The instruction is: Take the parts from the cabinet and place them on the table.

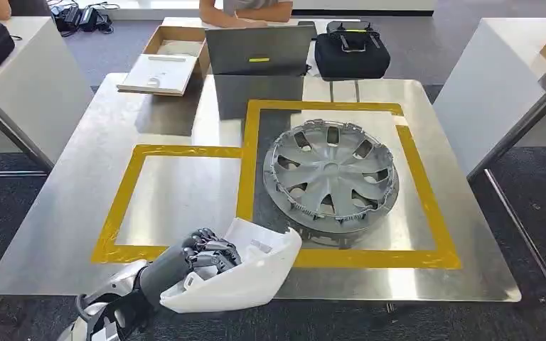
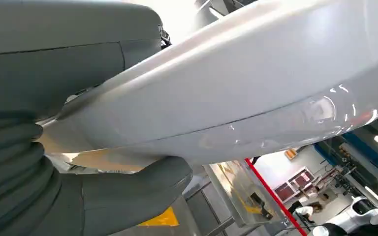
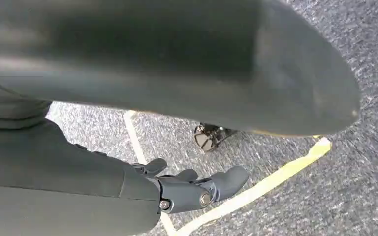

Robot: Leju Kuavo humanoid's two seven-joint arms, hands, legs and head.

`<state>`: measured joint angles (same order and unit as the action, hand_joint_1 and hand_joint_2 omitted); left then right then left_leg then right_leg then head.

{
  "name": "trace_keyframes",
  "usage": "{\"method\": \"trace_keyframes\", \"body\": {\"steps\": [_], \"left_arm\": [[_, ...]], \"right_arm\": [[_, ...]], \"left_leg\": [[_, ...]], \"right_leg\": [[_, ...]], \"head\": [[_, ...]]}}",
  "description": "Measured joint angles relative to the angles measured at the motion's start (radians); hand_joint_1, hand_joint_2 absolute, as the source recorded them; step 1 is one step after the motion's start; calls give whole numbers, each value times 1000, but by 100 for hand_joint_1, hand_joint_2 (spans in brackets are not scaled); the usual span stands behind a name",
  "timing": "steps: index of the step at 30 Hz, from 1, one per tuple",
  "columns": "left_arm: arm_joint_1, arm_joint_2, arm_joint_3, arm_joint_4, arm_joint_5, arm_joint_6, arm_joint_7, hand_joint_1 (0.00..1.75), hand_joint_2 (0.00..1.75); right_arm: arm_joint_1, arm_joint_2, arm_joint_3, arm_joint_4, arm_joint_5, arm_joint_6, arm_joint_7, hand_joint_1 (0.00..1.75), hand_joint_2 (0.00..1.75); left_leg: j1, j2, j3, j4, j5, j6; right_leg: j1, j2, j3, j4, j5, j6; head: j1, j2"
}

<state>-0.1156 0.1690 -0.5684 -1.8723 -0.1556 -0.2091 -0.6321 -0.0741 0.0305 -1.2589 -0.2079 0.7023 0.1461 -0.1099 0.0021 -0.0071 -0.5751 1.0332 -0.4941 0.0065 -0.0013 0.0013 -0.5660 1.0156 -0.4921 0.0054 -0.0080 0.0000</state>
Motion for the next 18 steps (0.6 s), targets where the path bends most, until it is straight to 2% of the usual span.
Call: {"method": "trace_keyframes", "body": {"steps": [3,10,13,16,18], "left_arm": [[0,0,0,-2,-2,3,0,175,175],[21,-3,27,-23,-104,115,-7,175,175],[32,-10,47,-19,-257,195,44,175,175],[80,-24,81,-5,-525,316,107,175,175],[74,-22,87,67,-711,411,166,175,175]], "right_arm": [[0,0,0,0,0,0,0,0,0],[-1,0,0,0,11,0,5,0,0],[-3,1,0,0,13,4,0,0,0],[-3,2,1,0,24,6,-3,0,0],[-3,2,1,0,21,5,0,0,0]], "left_leg": [[0,0,0,0,0,1],[1,0,2,-1,0,0],[1,0,3,-2,0,0],[1,1,5,-3,0,0],[1,0,5,-3,0,0]], "right_leg": [[0,0,0,0,0,6],[1,0,0,0,-1,6],[1,0,1,0,-1,6],[1,1,1,0,-2,5],[1,0,1,0,-3,6]], "head": [[0,0],[0,0],[0,0],[0,0],[0,0]]}}
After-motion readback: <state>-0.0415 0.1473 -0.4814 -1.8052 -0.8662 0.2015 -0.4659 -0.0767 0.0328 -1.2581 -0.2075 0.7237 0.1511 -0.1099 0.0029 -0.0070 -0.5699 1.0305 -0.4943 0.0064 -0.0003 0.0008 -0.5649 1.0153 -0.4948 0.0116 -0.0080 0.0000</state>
